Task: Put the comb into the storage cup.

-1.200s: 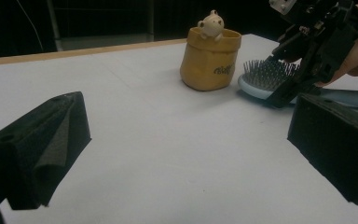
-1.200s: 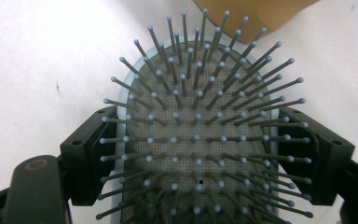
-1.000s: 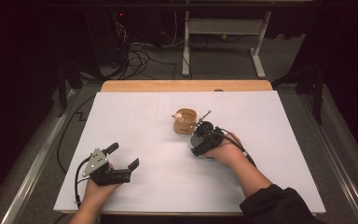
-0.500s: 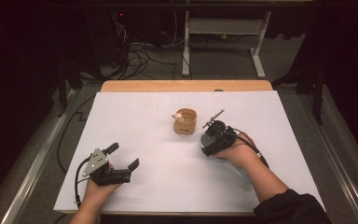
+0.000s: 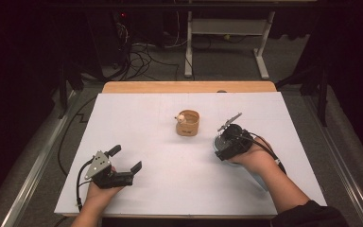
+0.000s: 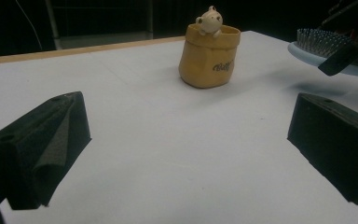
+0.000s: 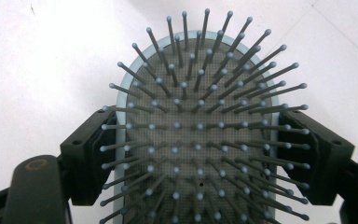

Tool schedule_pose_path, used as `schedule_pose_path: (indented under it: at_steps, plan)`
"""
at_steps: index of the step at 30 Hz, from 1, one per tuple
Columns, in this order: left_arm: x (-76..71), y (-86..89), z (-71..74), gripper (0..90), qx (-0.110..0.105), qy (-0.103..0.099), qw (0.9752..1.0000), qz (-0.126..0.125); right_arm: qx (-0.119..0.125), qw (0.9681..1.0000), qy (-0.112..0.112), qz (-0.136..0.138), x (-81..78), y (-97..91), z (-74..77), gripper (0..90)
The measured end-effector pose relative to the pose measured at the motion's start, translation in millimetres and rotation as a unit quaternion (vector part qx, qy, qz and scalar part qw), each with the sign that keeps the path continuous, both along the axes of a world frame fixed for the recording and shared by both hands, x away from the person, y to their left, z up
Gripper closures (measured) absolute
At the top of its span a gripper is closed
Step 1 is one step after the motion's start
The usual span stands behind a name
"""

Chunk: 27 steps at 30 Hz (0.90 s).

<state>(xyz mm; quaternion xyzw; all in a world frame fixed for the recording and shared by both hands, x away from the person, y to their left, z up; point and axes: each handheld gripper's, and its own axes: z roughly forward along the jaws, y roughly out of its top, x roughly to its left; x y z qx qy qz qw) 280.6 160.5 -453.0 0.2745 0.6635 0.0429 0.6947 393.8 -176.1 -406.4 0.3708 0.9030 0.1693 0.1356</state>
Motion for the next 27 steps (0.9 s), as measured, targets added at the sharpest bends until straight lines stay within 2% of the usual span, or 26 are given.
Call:
schedule_pose_path:
  at_steps: [5, 12, 14, 19, 21, 27]
  plan:
    - [-0.1, 0.3, 0.4, 0.0, -0.002, 0.001, 1.0000, 0.001, 0.011, 0.9999, -0.011, -0.001, -4.7, -4.7, 1.8, 20.8]
    - [-0.2, 0.2, 0.4, 0.0, -0.004, 0.002, 1.0000, 0.001, 0.044, 0.9977, -0.052, -0.003, -13.2, -10.0, 11.4, 20.8]
    - [-0.4, 0.4, 0.2, 0.0, -0.002, 0.001, 1.0000, 0.000, 0.059, 0.9952, -0.077, -0.001, -16.3, -12.1, 16.1, 20.8]
    - [-0.6, 0.2, 0.4, 0.0, -0.004, 0.001, 1.0000, 0.001, 0.097, 0.9899, -0.103, 0.001, -21.4, -16.6, 22.3, 20.7]
    - [-0.6, 0.3, 0.4, 0.0, -0.004, 0.001, 1.0000, 0.001, 0.115, 0.9866, -0.116, 0.003, -23.4, -18.7, 24.1, 20.7]
    - [-0.6, 1.2, 0.3, 0.0, -0.001, -0.001, 1.0000, -0.001, 0.144, 0.9795, -0.140, 0.002, -27.3, -21.2, 28.8, 20.7]
